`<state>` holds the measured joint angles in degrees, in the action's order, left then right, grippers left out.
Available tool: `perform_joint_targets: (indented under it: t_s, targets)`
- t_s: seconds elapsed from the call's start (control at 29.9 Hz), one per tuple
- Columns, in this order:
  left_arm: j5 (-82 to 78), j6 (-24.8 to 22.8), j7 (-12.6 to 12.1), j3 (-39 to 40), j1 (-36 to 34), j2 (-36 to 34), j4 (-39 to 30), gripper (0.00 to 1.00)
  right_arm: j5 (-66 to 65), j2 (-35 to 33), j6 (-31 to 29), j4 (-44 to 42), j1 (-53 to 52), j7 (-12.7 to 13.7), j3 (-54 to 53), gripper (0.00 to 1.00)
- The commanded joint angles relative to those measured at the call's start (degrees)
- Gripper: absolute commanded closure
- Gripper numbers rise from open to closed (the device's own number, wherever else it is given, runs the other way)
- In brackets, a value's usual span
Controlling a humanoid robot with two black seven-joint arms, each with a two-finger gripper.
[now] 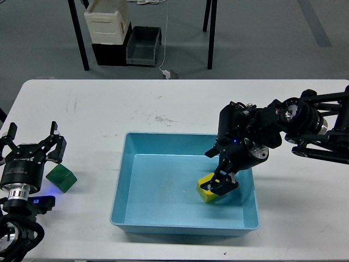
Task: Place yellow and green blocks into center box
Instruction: 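Open the right gripper and withdraw it up out of the bin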
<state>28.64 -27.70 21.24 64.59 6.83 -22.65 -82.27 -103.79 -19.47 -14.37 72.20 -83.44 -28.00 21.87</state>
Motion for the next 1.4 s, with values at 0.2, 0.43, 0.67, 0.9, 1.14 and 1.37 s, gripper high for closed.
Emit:
perform_joint_targets:
  t_s: [0.2,0.43,0.67,0.9,1.14,1.37]
  targets:
    - [-0.51,-0.07,1.70,4.13,-0.94,-3.19,0.01,0.00,0.96,-4.79,0.39,0.14,9.51,0.00,-31.32,0.02]
    - [-20.16,0.02,6.76,11.86,-1.12,-7.93,-0.78,0.00,1.05,0.56,1.53,0.23,19.27,0.00,-47.42,0.02]
    - [-45.39,-0.30,6.76,16.79,-1.64,-13.73,-0.87,0.00,4.63,6.19,6.19,1.54,30.34,0.00,-58.94,0.02]
    - [-69.14,-0.30,6.76,16.88,-5.86,-18.75,-0.25,0.00,19.85,5.76,6.19,9.27,41.58,2.59,-70.53,0.02]
    - [-71.88,-0.30,6.76,17.15,-10.86,-22.35,0.18,0.00,20.65,7.25,6.37,13.66,56.96,4.80,-86.97,0.01]
    - [-97.33,-0.30,6.76,16.71,-19.12,-25.69,0.19,0.00,20.91,10.59,6.63,20.87,71.57,4.54,-96.91,0.00]
